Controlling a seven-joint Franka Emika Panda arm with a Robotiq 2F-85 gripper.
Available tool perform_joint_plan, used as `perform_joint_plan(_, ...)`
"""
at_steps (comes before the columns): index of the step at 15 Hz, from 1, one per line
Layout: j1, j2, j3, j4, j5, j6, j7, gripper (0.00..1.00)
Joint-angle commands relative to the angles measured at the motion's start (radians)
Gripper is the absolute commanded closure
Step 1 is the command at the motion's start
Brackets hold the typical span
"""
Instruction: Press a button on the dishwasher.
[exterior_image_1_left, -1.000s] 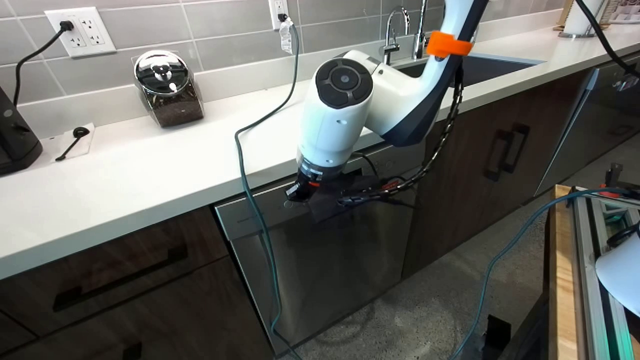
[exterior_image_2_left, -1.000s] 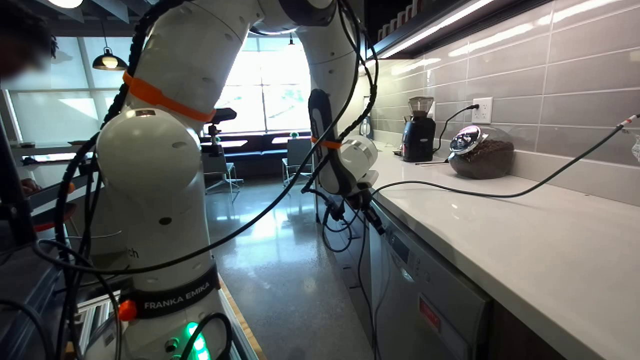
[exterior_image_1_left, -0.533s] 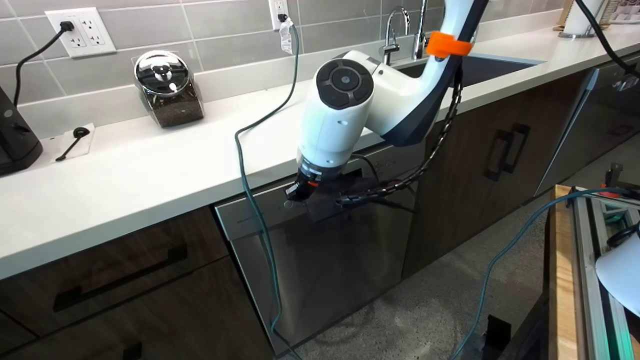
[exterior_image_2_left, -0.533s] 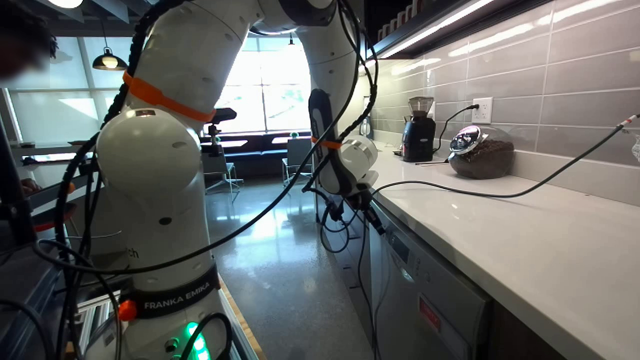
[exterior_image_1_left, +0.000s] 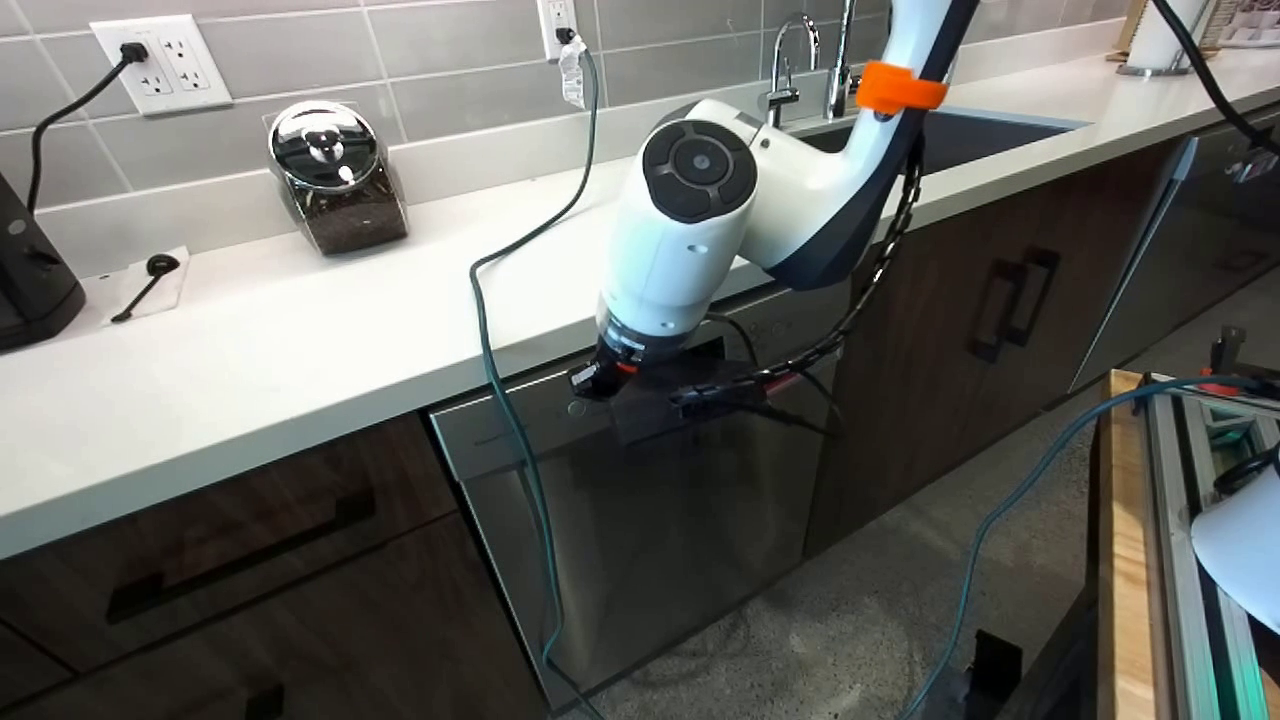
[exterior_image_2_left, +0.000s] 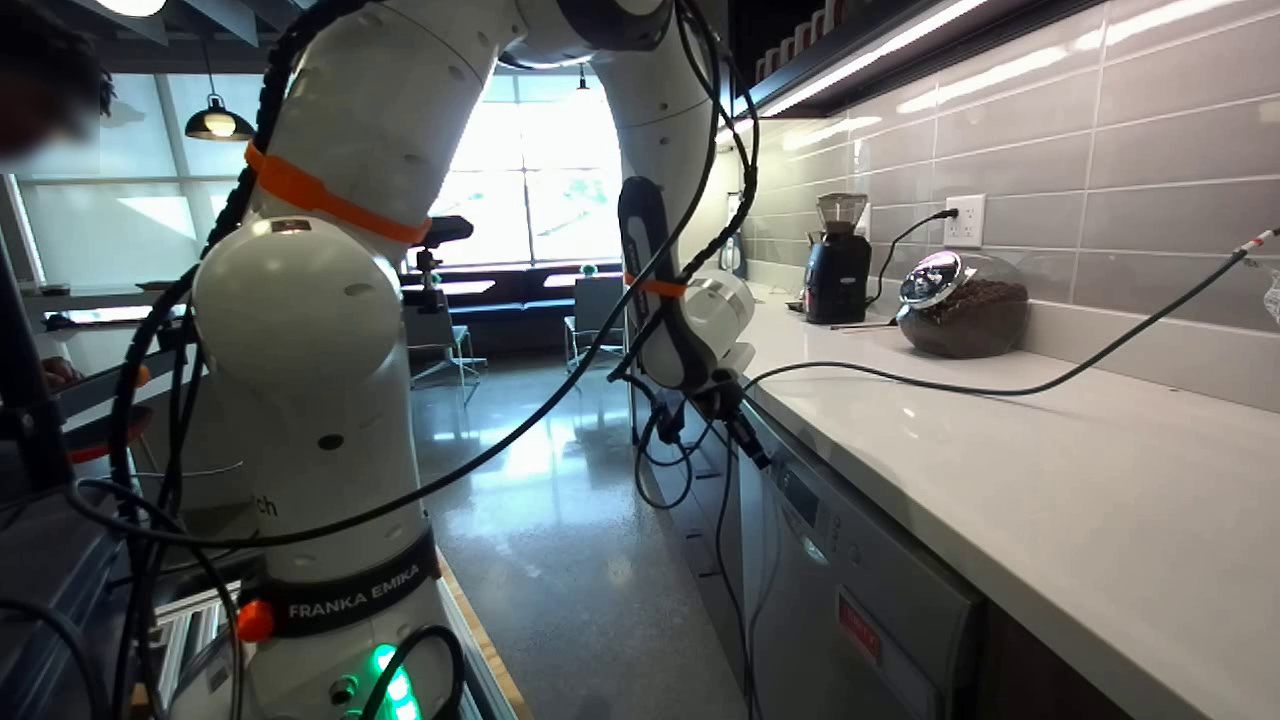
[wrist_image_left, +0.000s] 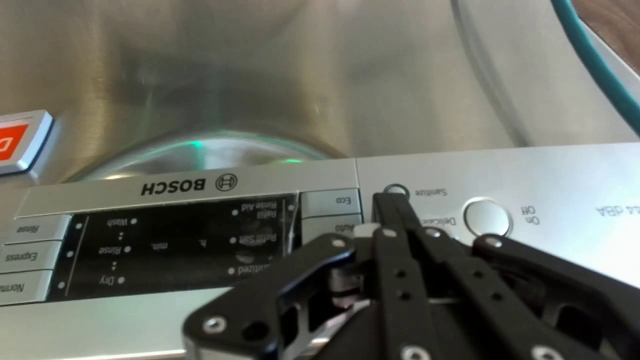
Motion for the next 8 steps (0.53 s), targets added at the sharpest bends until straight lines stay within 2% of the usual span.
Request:
perform_joint_plan(1, 0.003, -0.024, -0.005, -0.015, -0.058, -0.024, 0.069, 1.00)
perform_joint_plan(8, 0.001, -0.024, -0.004, -0.017, -0.075, -0.020, 0.089, 1.00)
